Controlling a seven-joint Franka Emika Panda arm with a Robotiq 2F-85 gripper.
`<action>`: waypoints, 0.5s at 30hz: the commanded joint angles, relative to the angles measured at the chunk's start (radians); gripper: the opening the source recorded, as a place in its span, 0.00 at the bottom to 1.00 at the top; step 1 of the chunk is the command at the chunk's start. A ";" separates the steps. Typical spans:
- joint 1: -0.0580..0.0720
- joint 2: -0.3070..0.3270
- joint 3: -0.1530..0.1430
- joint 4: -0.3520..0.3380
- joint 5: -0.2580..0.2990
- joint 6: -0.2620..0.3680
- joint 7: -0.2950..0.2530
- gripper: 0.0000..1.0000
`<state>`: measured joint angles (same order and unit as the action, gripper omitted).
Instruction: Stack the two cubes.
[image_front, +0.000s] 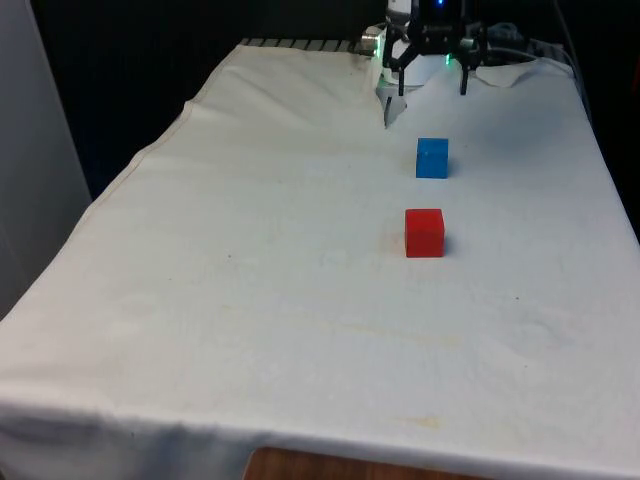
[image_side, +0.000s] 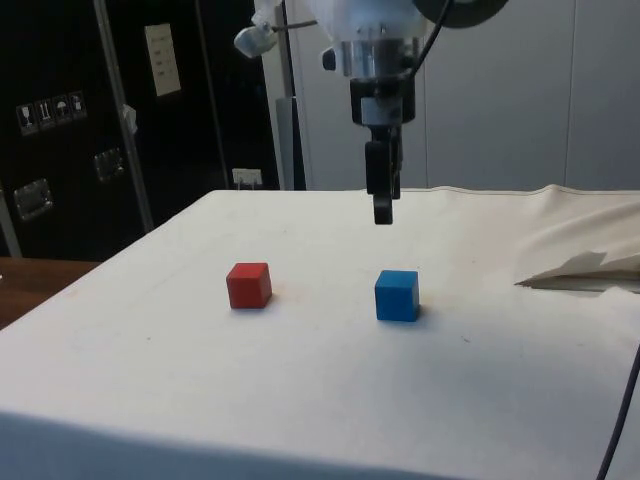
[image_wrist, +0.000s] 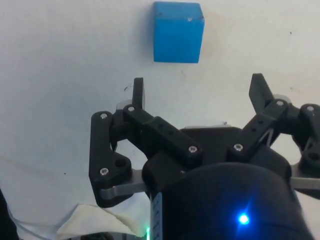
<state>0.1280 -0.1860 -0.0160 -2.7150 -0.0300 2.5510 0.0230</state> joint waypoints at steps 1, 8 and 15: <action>0.000 0.005 0.001 0.000 0.000 0.005 0.000 1.00; 0.000 0.019 0.005 -0.007 0.000 0.017 0.001 1.00; -0.003 0.049 0.009 -0.022 -0.008 0.071 0.012 1.00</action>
<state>0.1280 -0.1420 -0.0090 -2.7320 -0.0300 2.6010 0.0240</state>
